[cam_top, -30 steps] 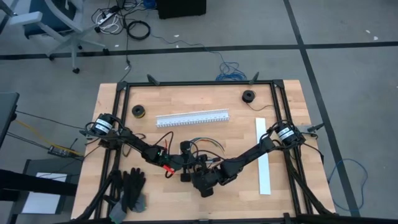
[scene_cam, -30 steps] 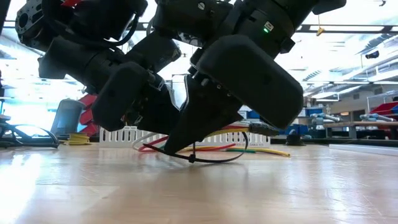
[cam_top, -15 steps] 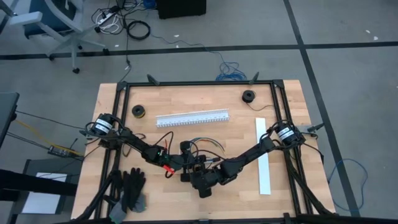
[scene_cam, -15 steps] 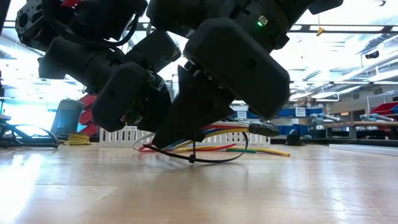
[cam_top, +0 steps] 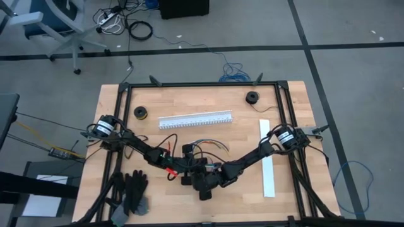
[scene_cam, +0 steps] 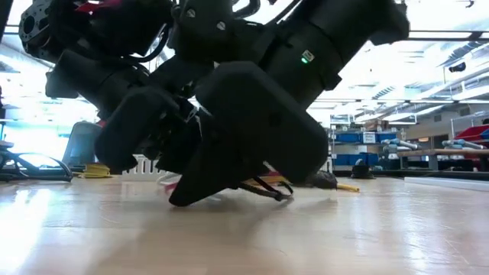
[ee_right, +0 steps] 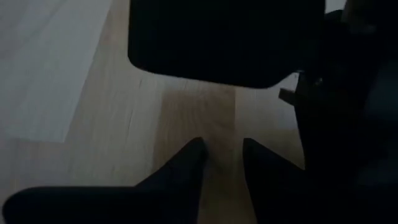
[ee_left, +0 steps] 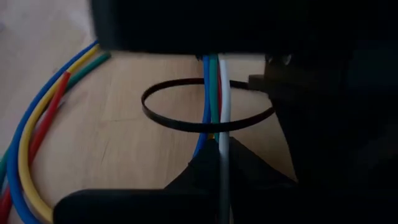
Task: Ziptie cables
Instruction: Insert zip tie on the cable wire
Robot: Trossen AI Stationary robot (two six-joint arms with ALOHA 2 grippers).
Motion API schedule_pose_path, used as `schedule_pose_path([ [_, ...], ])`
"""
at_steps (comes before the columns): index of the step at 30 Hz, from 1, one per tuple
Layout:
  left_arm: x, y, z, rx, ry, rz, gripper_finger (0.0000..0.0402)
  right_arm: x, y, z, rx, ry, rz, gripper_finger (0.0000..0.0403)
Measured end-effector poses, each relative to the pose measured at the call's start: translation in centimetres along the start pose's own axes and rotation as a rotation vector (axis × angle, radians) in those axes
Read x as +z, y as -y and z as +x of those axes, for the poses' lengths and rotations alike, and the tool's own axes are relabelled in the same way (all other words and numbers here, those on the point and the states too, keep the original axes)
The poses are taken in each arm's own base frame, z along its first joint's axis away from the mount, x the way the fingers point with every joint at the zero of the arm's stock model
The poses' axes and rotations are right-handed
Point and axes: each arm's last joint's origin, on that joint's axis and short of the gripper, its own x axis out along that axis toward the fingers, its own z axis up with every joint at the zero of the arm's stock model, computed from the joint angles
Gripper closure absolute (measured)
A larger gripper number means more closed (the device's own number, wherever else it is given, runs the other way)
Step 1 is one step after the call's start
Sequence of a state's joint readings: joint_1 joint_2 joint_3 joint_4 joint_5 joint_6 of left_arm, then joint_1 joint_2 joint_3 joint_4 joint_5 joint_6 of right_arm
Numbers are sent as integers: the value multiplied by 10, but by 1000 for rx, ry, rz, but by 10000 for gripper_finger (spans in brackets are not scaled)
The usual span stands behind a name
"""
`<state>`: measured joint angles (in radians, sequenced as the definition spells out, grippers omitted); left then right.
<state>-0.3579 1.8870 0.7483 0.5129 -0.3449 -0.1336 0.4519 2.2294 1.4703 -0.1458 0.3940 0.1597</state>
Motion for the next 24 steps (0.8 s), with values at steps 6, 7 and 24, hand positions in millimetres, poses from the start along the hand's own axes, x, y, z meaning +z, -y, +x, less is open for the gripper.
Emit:
schedule_pose_path([
  [6,-1,-1,0,4,-9,2,401,9,0,-16,-29,34,-44,307],
  [7,-1,-1,0,5,-9,2,401,10,0,-19,-27,36,-48,308],
  [24,-1,-2,0,6,-13,0,402,14,-8,-64,-20,-33,-79,319],
])
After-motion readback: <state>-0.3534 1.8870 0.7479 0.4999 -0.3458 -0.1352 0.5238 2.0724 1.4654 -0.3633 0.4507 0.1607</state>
